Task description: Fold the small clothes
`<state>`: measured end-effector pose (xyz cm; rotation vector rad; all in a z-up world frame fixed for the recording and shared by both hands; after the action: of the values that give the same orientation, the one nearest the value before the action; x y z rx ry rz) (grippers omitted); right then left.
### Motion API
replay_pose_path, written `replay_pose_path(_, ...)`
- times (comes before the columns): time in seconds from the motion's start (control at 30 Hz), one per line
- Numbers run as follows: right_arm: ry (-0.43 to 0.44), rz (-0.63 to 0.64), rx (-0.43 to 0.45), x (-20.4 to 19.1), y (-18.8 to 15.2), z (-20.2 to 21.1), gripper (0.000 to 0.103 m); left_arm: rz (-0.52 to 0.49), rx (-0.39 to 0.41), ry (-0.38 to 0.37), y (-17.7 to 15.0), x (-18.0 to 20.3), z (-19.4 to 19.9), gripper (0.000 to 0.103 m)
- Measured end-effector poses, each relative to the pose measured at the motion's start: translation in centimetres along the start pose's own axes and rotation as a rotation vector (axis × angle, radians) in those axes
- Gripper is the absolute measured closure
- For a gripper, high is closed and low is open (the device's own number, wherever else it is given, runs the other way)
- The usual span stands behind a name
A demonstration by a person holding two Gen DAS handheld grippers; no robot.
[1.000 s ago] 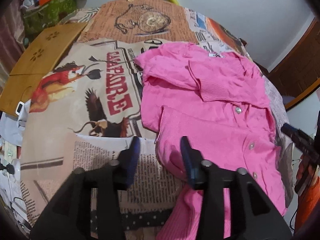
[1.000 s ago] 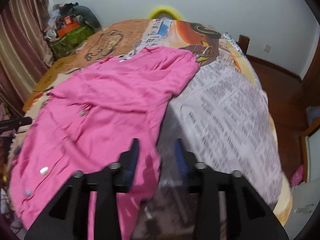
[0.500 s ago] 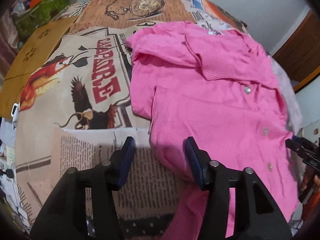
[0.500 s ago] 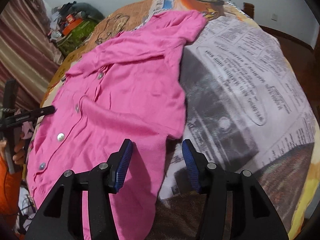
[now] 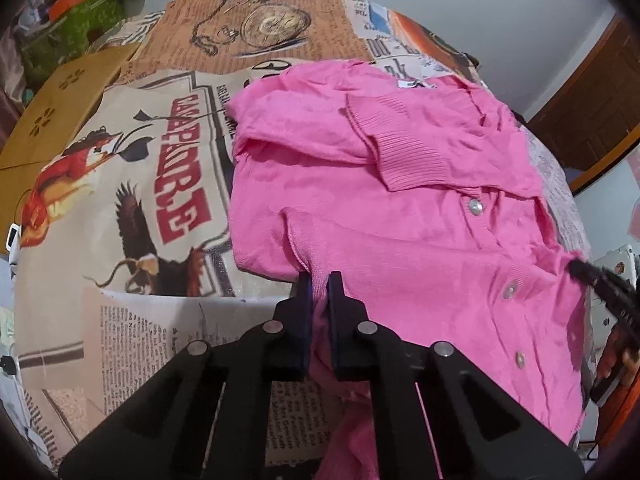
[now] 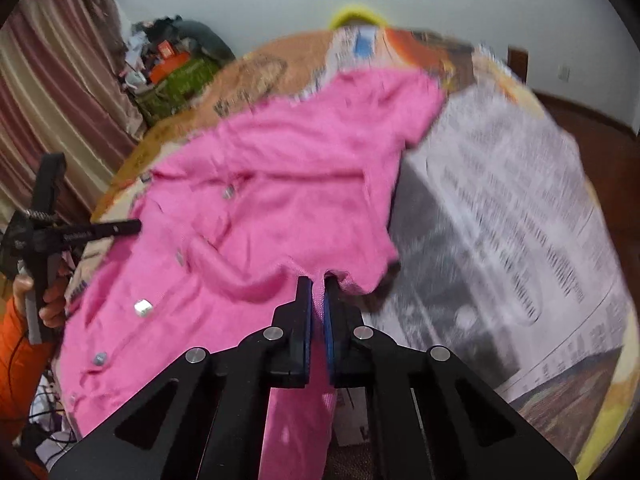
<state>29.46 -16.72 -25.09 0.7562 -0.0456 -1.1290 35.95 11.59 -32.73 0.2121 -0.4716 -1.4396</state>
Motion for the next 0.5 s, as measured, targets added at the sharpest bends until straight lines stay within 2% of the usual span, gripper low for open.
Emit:
replay_pose_path(0.27, -0.014, 0.039, 0.109, -0.2, 3.9, 2.6, 0.099, -0.026, 0.077, -0.004, 0.7, 0.7, 3.5, 0.097)
replay_pose_path(0.5, -0.044, 0.089, 0.170, -0.7, 7.9, 3.0, 0.100, -0.047, 0.195, -0.005, 4.6, 1.8, 6.6, 0.097)
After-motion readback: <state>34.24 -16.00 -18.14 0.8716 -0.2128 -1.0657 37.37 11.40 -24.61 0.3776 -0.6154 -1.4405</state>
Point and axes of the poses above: each gripper's, at about its wrist camera, not at the fingertips, and z roughly against the way its jaws point, x to its right, y to its top, the point moved 8 cm from there along -z, roughly the way its jaws point, and after that the axes turned 2 degrees about y, right-handed, at the moved point
